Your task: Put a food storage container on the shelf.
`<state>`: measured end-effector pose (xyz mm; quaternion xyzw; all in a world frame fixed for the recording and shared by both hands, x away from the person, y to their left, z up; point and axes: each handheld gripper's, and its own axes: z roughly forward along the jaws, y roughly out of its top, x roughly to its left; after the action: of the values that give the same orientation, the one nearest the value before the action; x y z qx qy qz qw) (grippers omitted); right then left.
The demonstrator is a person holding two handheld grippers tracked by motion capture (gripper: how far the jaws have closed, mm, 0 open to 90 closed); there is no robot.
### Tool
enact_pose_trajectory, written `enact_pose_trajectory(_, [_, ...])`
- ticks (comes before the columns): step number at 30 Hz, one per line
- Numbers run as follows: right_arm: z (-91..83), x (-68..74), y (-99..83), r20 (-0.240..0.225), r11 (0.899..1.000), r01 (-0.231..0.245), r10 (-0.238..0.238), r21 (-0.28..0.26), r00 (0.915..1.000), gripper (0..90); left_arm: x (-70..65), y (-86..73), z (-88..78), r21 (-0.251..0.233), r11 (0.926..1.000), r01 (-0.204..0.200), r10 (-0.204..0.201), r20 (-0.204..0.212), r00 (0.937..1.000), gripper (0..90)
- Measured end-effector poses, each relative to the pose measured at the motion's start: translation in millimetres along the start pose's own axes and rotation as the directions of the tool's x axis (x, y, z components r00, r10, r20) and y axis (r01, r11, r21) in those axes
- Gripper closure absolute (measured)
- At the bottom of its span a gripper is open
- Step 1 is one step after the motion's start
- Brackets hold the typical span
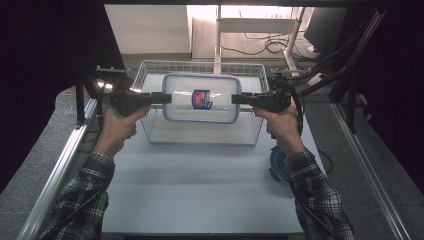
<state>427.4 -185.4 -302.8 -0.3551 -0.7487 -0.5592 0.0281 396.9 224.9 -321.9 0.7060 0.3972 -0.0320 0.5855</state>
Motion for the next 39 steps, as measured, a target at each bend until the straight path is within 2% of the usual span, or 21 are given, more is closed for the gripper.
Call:
enact_pose_trajectory(5, [4.3,-3.5,14.2,0.014,1.000,0.002,-0.002,-0.002,0.9999,53.7,9.4,11.5,2.4,-0.008,0.9999,0.011,-0.011,0.004,0.9999,55.3])
enact_pose_trajectory(10, [11.3,-10.4,24.2,0.025,1.000,-0.010,0.010,0.002,0.9996,53.5,18.5,18.0,6.8,-0.015,0.9990,0.041,-0.041,-0.005,0.9991,54.7])
enact_pose_trajectory(17, [19.6,-22.6,27.4,0.040,0.999,-0.039,0.038,0.008,0.9984,53.1,29.0,22.4,17.1,-0.004,0.9981,0.062,-0.062,-0.032,0.9976,53.6])
enact_pose_trajectory(21, [20.9,-26.6,29.2,0.047,0.999,-0.046,0.046,-0.001,0.9978,53.0,32.4,23.6,20.2,-0.009,0.9975,0.070,-0.070,-0.029,0.9971,53.4])
enact_pose_trajectory(39, [27.1,-26.8,30.3,0.096,0.999,-0.043,0.045,-0.021,0.9944,48.3,32.3,22.6,25.4,-0.028,0.9992,0.029,-0.030,-0.068,0.9972,48.8])
